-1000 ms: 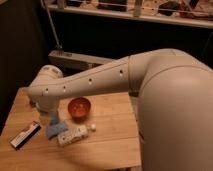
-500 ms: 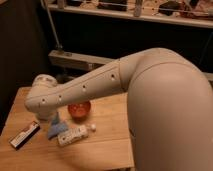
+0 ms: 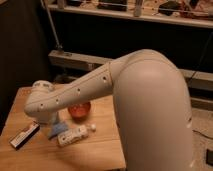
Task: Place the white sponge in the ceramic bowl
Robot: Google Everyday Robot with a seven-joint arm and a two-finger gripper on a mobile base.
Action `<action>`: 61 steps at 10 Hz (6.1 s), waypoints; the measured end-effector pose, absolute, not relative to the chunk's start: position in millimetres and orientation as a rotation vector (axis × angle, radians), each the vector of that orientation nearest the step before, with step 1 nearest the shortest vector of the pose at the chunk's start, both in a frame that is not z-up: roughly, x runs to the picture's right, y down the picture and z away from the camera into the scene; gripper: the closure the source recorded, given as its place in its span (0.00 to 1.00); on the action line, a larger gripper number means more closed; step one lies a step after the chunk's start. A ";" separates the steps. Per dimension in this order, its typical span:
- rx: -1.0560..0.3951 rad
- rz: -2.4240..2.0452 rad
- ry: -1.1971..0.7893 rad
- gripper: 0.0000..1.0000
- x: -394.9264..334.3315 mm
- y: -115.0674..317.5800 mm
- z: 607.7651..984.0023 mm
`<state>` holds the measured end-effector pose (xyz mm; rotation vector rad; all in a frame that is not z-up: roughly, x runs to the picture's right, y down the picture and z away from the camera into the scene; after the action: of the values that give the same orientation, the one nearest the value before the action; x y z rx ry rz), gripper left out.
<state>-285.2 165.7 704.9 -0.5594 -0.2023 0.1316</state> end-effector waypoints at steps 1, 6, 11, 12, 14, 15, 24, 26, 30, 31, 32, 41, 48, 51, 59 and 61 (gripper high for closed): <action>-0.570 0.121 -0.202 0.35 -287.6 171.4 709.2; -0.666 0.066 -0.188 0.35 -298.8 207.6 728.1; -0.757 0.044 -0.176 0.35 -312.6 224.9 744.1; -0.768 0.050 -0.170 0.35 -313.8 223.1 748.5; -0.768 0.056 -0.151 0.35 -313.8 218.1 757.3; -0.742 0.060 -0.129 0.35 -312.9 211.4 766.6; -0.515 0.097 -0.127 0.35 -332.4 170.5 771.3; -0.551 0.106 -0.122 0.35 -315.1 184.2 764.4; -0.542 0.131 -0.083 0.35 -281.4 182.9 769.4; -0.506 0.126 -0.058 0.35 -275.6 174.0 774.8; -0.464 0.111 -0.039 0.35 -276.4 164.9 780.0; -0.453 0.035 0.021 0.35 -264.6 197.3 801.3; -0.472 0.030 0.152 0.35 -194.7 212.8 768.8; -0.483 0.049 0.024 0.35 -242.9 203.6 755.1; -0.622 -0.055 -0.209 0.35 -314.0 205.6 775.7; -0.648 -0.116 -0.249 0.35 -321.8 206.3 774.0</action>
<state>-321.8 206.3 774.0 -0.6479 -0.2492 -0.1164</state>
